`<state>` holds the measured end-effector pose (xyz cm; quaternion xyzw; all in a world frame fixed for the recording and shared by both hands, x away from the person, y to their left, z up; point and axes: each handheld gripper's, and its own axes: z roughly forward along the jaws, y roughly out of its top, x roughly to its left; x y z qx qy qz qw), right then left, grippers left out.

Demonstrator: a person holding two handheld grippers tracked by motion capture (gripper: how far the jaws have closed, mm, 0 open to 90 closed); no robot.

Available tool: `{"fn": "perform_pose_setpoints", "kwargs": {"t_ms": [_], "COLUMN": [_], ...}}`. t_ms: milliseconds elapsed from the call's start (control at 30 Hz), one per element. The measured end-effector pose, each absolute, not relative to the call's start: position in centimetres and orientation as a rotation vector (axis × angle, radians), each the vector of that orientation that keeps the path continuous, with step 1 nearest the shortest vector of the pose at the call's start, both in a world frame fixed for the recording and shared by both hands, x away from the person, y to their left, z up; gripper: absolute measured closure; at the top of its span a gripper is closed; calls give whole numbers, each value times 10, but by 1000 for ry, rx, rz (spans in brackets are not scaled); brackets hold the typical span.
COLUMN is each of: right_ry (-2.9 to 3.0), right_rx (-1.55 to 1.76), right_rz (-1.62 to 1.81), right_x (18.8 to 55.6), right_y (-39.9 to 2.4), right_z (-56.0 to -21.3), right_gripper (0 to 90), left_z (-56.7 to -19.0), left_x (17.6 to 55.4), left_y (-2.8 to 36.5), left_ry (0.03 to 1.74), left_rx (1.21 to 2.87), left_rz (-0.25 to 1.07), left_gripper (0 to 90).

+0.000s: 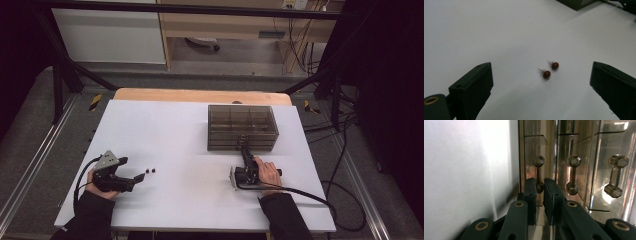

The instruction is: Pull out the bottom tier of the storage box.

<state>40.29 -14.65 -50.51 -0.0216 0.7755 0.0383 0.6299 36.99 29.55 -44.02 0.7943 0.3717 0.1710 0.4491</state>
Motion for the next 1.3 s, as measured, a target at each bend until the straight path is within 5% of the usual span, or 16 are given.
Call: {"fn": "perform_pose_setpoints", "kwargs": {"t_ms": [400, 800, 1300], "right_ry": [1799, 1826, 1854], "right_rx": [-63, 1, 8], "right_rz": [83, 162, 132], "right_x": [395, 392, 402], "right_y": [-146, -147, -149], "right_z": [-505, -494, -495], "right_gripper": [799, 588, 666], "left_z": [-441, -440, -440], "left_x": [370, 370, 370], "left_y": [295, 295, 295], "left_ry": [920, 914, 914], "left_rx": [1967, 1974, 1973], "left_rz": [422, 423, 422], "left_gripper": [48, 48, 49]}}
